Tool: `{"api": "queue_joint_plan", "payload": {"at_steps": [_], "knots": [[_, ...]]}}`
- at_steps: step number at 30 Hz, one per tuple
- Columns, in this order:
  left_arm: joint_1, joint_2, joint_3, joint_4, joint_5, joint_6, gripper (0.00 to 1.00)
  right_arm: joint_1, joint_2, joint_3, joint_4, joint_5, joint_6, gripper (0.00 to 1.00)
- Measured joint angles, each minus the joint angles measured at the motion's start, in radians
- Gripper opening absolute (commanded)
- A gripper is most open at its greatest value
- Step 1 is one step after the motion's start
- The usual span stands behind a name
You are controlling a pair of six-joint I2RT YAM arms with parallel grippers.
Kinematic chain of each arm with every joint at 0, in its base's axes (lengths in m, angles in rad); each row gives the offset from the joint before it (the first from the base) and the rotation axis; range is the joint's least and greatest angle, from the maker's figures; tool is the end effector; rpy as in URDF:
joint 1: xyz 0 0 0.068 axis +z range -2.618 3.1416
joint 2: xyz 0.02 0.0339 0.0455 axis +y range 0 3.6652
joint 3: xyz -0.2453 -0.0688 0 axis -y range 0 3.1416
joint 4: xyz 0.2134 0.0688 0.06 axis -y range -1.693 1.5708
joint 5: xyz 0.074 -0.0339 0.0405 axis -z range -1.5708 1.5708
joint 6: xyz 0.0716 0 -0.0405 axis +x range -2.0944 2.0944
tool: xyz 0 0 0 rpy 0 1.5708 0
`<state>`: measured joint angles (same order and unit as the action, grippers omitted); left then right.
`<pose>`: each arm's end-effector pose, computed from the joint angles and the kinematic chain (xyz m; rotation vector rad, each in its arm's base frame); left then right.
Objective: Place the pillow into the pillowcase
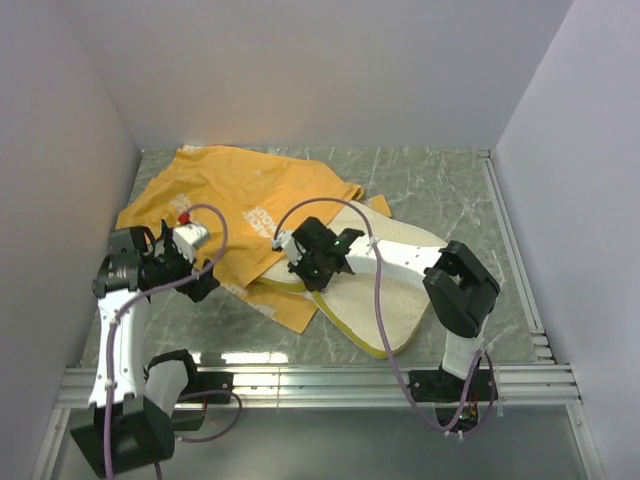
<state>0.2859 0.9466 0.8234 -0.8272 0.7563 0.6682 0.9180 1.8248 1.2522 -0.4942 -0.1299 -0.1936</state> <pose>0.1761 0.0005 0.2433 0.7009 2.1306 -0.4577 0.2134 0.2944 0.1588 -1.4556 2.2583 0.4085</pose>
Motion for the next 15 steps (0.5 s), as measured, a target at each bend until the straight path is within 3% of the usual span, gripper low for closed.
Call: {"api": "queue_joint_plan", "payload": {"at_steps": [4, 8, 15], "knots": [[-0.113, -0.127, -0.127, 0.005, -0.039, 0.166, 0.92, -0.075, 0.000, 0.038, -0.001, -0.130, 0.056, 0.00], [-0.356, -0.170, -0.264, 0.065, -0.109, 0.302, 0.89, -0.114, 0.000, 0.064, 0.003, -0.199, 0.069, 0.00], [-0.689, 0.033, -0.327, 0.294, -0.243, 0.366, 0.85, -0.120, -0.003, 0.061, 0.000, -0.242, 0.065, 0.00]]}}
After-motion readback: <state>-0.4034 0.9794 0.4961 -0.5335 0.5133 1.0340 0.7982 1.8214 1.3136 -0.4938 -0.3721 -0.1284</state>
